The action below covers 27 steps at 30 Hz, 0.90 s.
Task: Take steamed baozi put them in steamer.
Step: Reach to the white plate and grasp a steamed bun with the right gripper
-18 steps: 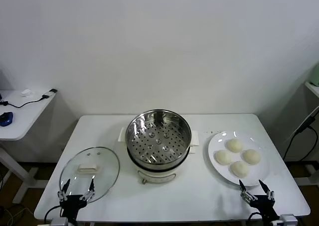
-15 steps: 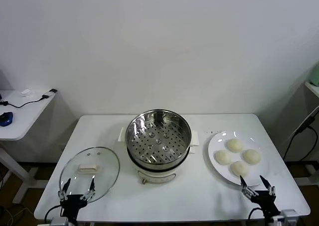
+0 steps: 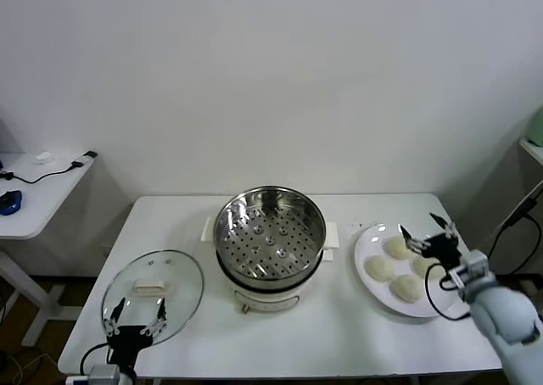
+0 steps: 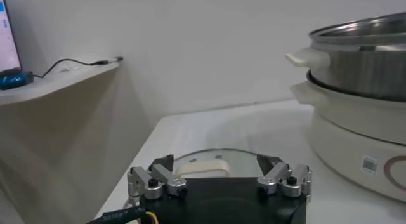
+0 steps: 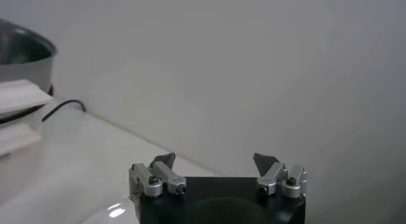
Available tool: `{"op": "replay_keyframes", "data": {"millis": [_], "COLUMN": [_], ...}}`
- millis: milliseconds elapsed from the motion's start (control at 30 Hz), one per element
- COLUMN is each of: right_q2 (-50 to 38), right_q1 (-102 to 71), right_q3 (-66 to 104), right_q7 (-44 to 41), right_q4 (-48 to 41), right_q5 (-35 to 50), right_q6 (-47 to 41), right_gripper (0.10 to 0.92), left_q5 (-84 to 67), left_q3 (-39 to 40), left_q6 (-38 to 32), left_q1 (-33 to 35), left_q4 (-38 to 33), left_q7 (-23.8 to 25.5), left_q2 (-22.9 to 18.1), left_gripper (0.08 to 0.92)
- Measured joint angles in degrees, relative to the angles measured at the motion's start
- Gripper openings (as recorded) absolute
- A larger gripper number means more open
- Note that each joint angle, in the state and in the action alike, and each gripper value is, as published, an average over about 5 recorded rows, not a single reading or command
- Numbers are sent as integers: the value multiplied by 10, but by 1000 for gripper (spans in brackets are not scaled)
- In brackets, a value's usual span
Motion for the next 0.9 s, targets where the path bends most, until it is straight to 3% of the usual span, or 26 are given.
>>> {"op": "replay_keyframes", "data": {"millis": [400,633,900], "right_q2": [-89,-71,-19], "right_q1": [389,521,573], "right_q3": [-388,-558,-645], "right_q7": [-320,-394,-417], "right_q4": [-161,-235,-309], "right_q5": [-86,-112,-99], "right_q6": [86,91,72], "right_gripper": [823,823,823], "left_q5": [4,11,20], "left_q3": [-3,0,-4], "left_q6": [-4,-5,-11], "left_q1": [4,0,-1], "left_q4": [-6,-1,8], "left_q7": [6,11,12], "left_q2": [-7,-17,-21], "left_gripper": [823,823,823]}}
